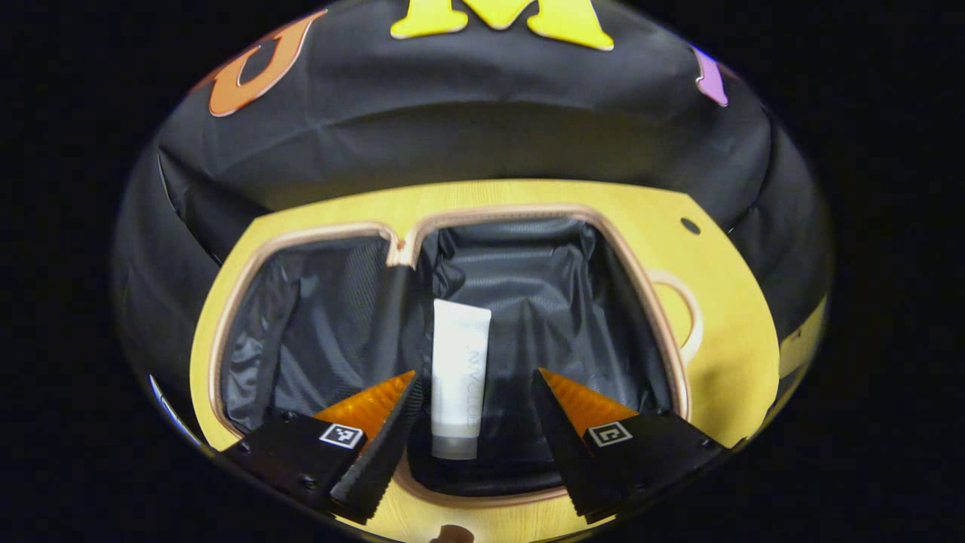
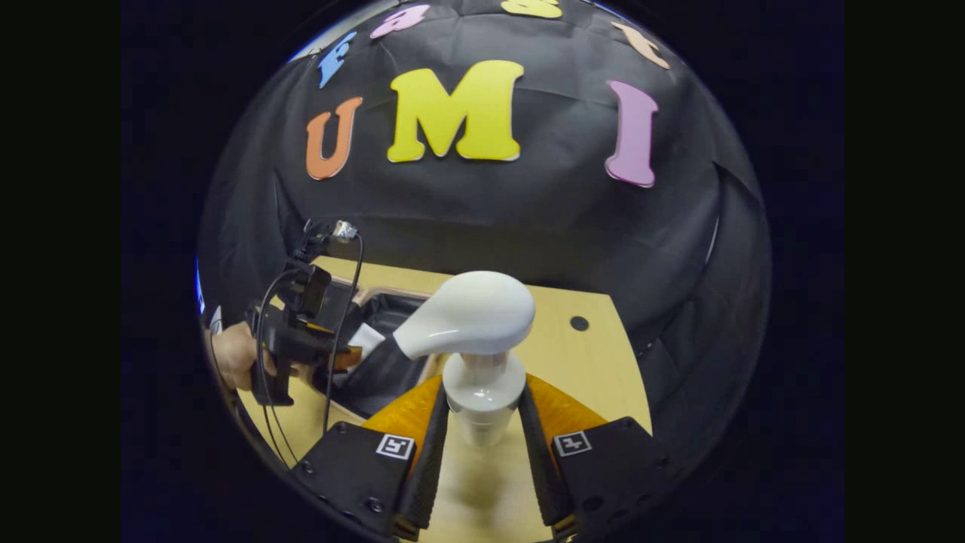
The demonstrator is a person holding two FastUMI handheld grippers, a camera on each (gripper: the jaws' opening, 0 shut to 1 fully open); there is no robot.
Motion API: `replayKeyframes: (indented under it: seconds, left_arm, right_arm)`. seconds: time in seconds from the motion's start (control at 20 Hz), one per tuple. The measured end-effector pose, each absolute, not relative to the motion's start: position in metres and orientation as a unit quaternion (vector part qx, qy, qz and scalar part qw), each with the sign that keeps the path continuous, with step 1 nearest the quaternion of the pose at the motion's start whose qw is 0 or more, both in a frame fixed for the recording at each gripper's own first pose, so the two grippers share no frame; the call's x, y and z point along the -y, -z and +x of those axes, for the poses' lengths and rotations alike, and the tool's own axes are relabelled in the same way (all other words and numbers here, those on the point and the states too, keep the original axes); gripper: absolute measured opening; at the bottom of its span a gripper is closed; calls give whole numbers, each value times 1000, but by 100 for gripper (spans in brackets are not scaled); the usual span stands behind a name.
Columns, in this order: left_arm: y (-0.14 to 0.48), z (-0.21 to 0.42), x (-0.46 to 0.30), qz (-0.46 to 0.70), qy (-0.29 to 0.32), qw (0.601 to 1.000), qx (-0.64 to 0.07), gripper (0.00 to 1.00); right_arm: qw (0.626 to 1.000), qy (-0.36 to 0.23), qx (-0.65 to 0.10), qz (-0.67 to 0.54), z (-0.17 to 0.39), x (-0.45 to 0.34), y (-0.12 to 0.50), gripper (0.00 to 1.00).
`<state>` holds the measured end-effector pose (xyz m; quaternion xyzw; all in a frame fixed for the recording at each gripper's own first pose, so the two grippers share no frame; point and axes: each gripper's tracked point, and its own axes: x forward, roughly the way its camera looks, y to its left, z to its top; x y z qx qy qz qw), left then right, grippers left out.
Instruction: First open the suitcase, pack the skin care products into it, and then close the suitcase.
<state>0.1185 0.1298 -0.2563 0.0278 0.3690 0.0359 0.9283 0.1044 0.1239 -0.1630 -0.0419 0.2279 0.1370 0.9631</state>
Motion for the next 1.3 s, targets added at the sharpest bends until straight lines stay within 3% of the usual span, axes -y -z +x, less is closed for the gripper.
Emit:
replayKeyframes:
  seconds: [0.35,0.85,1.3]
  left_arm:
    - [150,71,-165,51,-28,979,-197,95]
    - [24,-6,-209,29,-30,999,18,96]
    - [-13,-51,-273,11,-91,995,44,96]
  right_arm:
    - [943,-194,-266,-38,126,-240,188,50]
    - [903,-151,-401,-35,135,-293,296,50]
    - [907,-99,-409,-10,186,-313,310,51]
